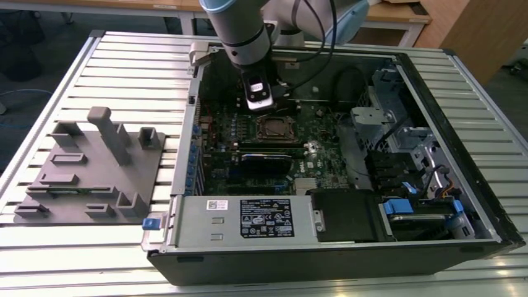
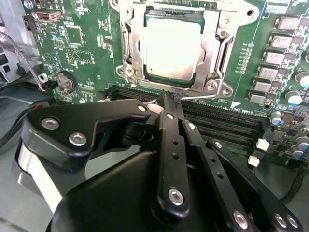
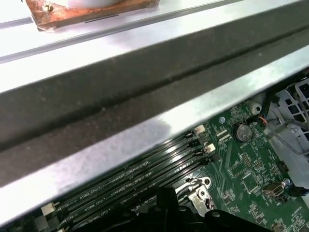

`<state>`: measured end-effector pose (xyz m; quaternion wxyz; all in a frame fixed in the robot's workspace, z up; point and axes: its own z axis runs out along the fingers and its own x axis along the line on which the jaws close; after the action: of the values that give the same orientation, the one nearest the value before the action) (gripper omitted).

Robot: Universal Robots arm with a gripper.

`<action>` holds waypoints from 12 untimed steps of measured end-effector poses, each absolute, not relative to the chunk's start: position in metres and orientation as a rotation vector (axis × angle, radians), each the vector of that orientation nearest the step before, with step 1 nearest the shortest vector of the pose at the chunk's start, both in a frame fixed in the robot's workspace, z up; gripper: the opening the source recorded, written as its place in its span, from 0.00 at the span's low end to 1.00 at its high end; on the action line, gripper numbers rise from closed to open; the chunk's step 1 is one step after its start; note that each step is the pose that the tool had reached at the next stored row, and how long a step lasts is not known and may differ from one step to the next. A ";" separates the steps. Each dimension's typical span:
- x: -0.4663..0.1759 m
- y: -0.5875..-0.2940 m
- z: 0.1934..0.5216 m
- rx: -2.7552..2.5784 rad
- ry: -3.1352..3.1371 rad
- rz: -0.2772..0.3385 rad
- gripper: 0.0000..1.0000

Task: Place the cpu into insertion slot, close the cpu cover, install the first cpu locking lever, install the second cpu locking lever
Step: 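Install the first cpu locking lever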

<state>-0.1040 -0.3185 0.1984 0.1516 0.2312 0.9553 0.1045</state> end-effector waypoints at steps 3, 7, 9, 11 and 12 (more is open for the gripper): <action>-0.104 -0.318 0.197 0.662 2.742 0.289 0.10; -0.104 -0.316 0.197 0.662 2.742 0.289 0.10; -0.104 -0.316 0.198 0.662 2.742 0.289 0.10; -0.104 -0.315 0.198 0.662 2.742 0.289 0.10; -0.104 -0.315 0.198 0.662 2.742 0.289 0.10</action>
<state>-0.1037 -0.3151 0.1982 0.1525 0.2306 0.9557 0.1008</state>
